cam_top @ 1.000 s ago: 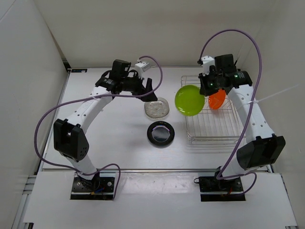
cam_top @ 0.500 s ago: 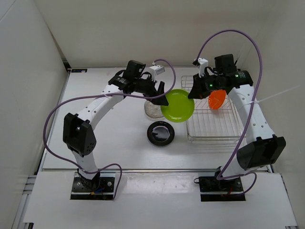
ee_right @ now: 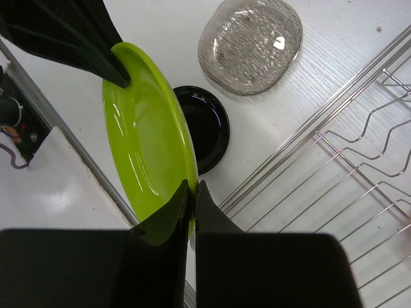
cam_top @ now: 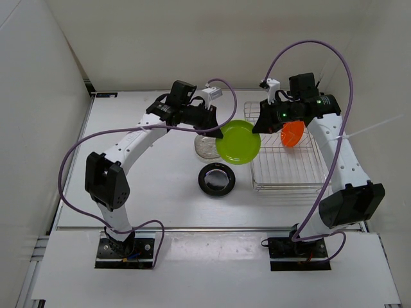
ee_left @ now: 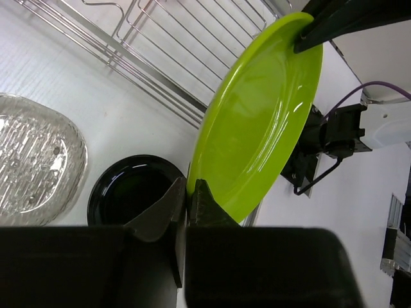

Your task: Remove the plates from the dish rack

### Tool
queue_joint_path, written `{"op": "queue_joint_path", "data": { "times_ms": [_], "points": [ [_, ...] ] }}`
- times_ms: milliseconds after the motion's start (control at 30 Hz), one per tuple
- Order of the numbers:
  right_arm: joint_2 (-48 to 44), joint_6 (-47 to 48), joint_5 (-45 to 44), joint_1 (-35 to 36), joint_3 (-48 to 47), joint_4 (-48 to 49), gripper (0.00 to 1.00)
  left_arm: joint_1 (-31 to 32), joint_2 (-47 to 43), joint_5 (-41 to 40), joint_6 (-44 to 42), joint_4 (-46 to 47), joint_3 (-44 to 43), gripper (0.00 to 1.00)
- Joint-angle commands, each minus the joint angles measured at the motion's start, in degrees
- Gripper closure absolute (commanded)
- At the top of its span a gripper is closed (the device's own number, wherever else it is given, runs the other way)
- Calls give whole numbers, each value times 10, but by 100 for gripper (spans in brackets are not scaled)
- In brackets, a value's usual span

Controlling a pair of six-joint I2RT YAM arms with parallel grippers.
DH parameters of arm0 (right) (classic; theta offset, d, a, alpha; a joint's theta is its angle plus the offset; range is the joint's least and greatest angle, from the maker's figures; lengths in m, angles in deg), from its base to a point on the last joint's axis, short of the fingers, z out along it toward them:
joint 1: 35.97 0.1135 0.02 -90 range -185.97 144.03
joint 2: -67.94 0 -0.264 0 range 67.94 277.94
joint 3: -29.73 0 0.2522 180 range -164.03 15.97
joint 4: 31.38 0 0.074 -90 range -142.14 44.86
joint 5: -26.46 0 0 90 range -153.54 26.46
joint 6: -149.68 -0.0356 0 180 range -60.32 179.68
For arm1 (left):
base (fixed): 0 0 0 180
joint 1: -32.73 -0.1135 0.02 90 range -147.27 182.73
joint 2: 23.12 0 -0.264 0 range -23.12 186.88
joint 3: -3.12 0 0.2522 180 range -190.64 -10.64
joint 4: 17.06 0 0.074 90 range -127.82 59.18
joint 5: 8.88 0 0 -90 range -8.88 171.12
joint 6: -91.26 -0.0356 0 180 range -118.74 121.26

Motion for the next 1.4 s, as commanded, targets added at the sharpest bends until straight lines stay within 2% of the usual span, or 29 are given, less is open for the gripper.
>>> {"op": "queue_joint_path", "data": {
  "times_ms": [0,33,100,133,167,200,433,633,1067,1367],
  "points": [
    [-3,-5,40,0,-21,3,100,-2,-5,7,1,10,-8,89],
    [-3,-5,40,0,-21,3,100,-2,-5,7,7,15,-8,89],
    [-3,-5,40,0,-21,3,83,-2,-5,7,7,15,-2,89],
    [-8,-5,40,0,-16,3,54,-2,-10,-5,7,15,3,89],
    [-8,-5,40,0,-10,3,20,-2,-15,-14,13,22,14,89],
    [-8,-12,27,0,-10,9,0,-2,-15,-24,13,22,19,89],
    [-30,-41,-83,0,26,48,0,-2,-39,-101,-48,22,112,89],
    [-48,-46,-104,0,36,60,0,-2,-39,-148,-87,22,170,89],
    [-64,-46,-120,0,52,70,0,-2,14,-164,-102,22,182,89],
    [-64,-46,-125,0,47,70,0,-2,48,-164,-108,11,159,89]
  ]
}}
